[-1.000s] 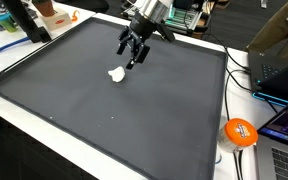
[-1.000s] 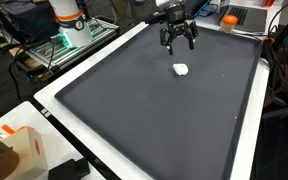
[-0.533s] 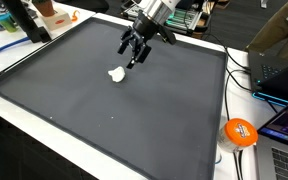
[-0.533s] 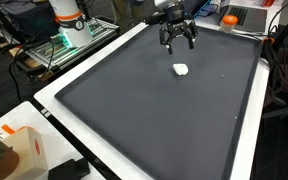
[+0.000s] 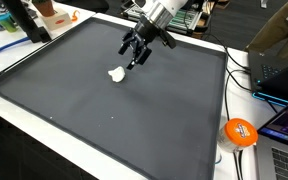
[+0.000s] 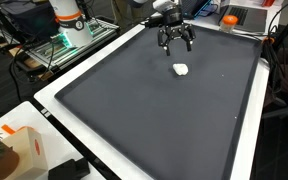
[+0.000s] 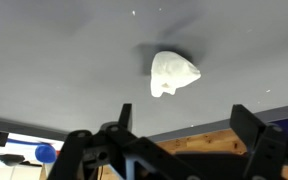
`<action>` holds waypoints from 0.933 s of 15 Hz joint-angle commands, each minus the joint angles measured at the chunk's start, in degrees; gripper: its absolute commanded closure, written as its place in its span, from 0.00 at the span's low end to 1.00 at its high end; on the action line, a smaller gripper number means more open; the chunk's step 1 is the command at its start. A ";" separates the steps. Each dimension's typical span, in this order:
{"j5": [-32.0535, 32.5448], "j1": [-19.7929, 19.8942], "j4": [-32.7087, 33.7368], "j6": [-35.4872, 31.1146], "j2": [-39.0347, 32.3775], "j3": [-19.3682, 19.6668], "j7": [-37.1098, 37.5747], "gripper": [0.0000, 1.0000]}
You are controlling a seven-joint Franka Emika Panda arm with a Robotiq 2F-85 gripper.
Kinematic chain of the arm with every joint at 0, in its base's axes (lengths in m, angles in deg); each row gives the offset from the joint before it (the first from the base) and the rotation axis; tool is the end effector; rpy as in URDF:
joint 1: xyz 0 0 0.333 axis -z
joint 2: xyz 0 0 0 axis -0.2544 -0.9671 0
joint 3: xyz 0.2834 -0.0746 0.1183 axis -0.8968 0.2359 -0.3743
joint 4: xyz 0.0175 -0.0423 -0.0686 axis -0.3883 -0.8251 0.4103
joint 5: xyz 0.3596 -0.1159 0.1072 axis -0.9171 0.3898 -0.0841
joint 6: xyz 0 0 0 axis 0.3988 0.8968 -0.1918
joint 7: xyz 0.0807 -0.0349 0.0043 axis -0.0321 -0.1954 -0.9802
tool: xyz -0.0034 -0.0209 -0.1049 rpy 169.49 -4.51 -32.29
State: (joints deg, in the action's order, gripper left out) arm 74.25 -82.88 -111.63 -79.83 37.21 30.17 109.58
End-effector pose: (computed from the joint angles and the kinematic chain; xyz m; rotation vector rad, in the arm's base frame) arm 0.5145 0.1532 0.2179 2.5734 -0.9080 1.0399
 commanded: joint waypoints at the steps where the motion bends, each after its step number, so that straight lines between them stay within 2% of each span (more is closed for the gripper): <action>1: 1.90 -3.55 -0.23 0.82 -2.55 2.78 4.41 0.00; 7: 1.67 -8.23 -0.46 0.56 -6.04 6.73 8.93 0.00; 14: 1.13 -11.07 -0.61 0.40 -8.78 8.97 10.33 0.00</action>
State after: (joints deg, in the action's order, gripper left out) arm 74.26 -91.71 -111.61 -79.78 30.06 37.39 117.27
